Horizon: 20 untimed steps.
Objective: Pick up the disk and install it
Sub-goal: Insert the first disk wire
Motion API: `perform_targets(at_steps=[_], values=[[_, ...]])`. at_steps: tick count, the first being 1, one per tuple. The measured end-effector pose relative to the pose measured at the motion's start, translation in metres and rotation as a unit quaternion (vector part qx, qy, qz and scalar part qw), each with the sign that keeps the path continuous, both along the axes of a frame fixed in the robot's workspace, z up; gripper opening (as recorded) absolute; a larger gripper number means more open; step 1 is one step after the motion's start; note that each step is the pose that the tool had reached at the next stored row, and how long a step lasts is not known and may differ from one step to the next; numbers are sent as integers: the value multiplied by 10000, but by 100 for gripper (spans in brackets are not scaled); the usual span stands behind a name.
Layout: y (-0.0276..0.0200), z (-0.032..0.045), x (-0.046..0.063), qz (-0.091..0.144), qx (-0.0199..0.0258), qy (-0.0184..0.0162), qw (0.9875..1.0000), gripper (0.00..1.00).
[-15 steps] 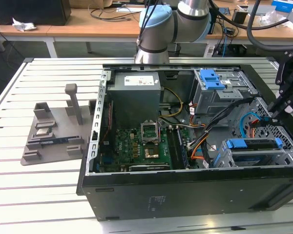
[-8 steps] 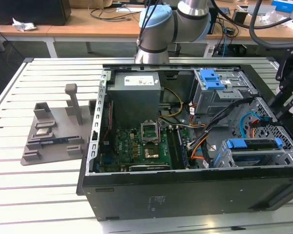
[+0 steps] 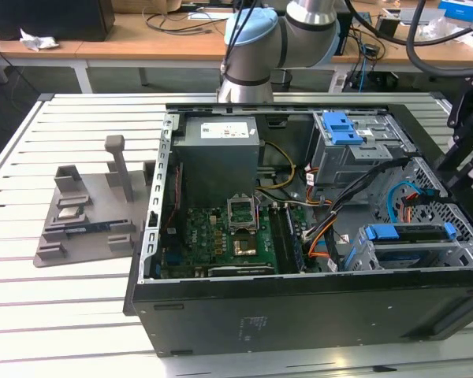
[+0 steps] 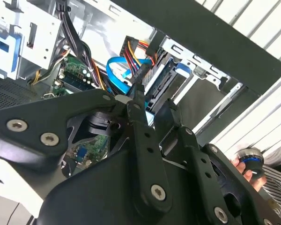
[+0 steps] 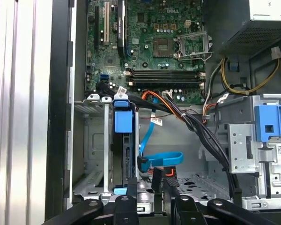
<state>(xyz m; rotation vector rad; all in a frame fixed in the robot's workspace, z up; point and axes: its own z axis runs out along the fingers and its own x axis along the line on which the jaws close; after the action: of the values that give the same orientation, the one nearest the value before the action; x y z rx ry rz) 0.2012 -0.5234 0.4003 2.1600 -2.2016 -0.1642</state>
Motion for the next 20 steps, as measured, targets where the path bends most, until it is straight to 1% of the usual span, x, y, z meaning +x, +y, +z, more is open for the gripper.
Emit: perform_targets(at_steps=[2,4,5,7,8,10,11,13,15,17,20], values=[[8,-26,10,0,-3,1,10000,36],[16,-72,23,0,-5,5,10000,36],[17,-105,28,-1,-5,7,10000,36],[17,-147,31,-1,-7,8,10000,36],[21,-187,33,-1,-6,9,10000,36],[38,-221,34,0,-6,9,10000,36],[66,-266,33,0,-7,9,10000,36],[87,-330,33,-1,-5,10,10000,36],[92,-373,33,0,-7,10,10000,36],[92,-437,33,0,-6,10,10000,36],[92,-437,34,0,-9,10,10000,36]])
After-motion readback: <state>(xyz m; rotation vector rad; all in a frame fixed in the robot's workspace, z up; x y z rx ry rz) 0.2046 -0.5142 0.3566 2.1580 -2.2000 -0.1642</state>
